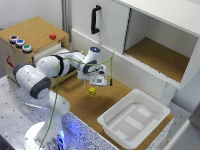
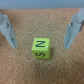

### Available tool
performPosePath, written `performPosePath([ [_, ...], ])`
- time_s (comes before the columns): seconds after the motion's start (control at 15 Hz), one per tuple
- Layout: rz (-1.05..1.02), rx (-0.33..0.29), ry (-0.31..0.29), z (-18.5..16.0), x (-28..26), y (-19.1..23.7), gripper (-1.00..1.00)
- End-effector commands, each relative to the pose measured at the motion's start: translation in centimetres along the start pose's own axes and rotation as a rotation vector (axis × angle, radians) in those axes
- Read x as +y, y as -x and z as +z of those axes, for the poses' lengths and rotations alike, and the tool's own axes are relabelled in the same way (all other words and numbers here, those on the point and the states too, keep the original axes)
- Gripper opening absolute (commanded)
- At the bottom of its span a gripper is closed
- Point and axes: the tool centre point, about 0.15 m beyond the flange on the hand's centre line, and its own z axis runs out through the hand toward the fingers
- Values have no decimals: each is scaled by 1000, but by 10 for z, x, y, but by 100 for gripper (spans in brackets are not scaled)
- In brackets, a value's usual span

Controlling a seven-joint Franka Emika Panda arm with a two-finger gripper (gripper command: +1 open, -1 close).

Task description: Rotate the yellow block to the left

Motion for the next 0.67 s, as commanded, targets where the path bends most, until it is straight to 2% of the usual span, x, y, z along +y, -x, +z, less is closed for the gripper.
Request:
performPosePath([
  [0.0,143,60,-20,49,2,-11,100],
  [0.2,156,67,8,61,3,-18,100],
  [0.33,134,72,60,64,5,-27,100],
  [0.47,110,60,72,68,10,-35,100],
  [0.53,101,57,81,71,12,-36,-100],
  [0.6,65,30,93,75,11,-36,-100],
])
